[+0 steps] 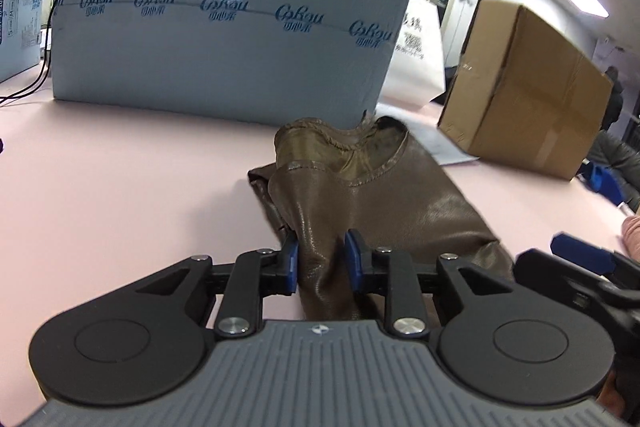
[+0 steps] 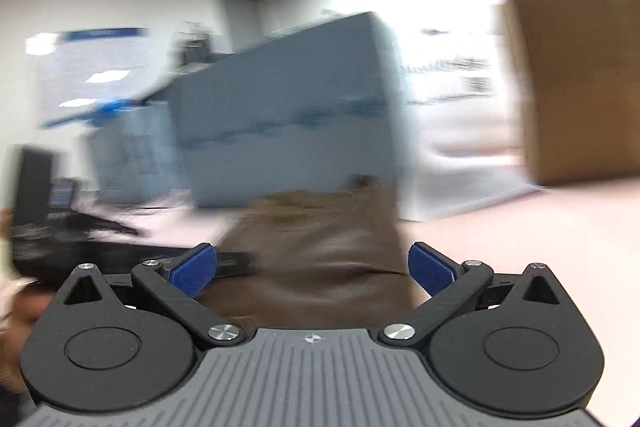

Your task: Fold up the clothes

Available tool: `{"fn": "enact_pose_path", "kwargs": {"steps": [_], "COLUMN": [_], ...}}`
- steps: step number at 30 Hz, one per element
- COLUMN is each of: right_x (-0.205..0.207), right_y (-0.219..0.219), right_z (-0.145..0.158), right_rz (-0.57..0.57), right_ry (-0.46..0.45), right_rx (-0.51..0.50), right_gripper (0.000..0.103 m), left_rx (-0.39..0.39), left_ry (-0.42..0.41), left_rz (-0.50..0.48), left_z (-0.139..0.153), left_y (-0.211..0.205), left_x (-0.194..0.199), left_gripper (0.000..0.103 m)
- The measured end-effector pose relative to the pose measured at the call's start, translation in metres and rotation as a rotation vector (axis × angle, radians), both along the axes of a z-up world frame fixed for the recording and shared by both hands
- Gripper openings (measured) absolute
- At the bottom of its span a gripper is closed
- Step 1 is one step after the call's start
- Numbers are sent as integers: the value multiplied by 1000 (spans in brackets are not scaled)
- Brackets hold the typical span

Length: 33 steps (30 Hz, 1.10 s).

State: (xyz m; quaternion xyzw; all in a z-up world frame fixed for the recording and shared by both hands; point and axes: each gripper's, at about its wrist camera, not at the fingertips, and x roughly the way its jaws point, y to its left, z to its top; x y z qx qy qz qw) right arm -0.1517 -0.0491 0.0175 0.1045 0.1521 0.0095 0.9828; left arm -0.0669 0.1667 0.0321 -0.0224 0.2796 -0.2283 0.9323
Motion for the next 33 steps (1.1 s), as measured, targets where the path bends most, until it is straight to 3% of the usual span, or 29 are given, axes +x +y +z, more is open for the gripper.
{"fn": "enact_pose_path", "kwargs": {"steps": [2, 4, 6, 9, 11, 13, 16, 24, 30, 33], "right_x": [12, 22, 27, 26, 26, 26, 25, 22, 22, 23], "right_y": [-13, -28, -38, -37, -34, -33, -31, -24, -19, -16], "right_z": [-6, -16, -23, -24, -24, -24, -24, -24, -25, -25], "right_rz": [-33, -20, -8, 8, 20, 29, 28, 44, 42, 40], "right_ry": [94, 183, 225, 211, 208, 203, 198, 198, 199, 200], "right_rx": [91, 251, 357, 376, 376, 391, 386, 337, 313, 288], "right_gripper": [103, 103, 103, 103, 103, 103, 103, 100, 100, 100], "left_rx": [59, 127, 142, 129, 120, 114, 66, 53, 90, 112], "left_ry": [-26, -67, -77, -65, -60, -66, -61, -98, -85, -66], "left_rz": [-1, 6, 10, 21, 55, 99, 104, 87, 90, 102], "left_z": [-2, -5, -6, -7, -7, -6, -3, 1, -3, -5], "left_y": [-6, -11, -10, -3, 5, 12, 18, 21, 16, 14], "left_x": [-3, -7, -9, -8, -8, -6, -5, -11, -8, -6], "left_gripper": [33, 39, 41, 52, 78, 86, 86, 86, 88, 93]}}
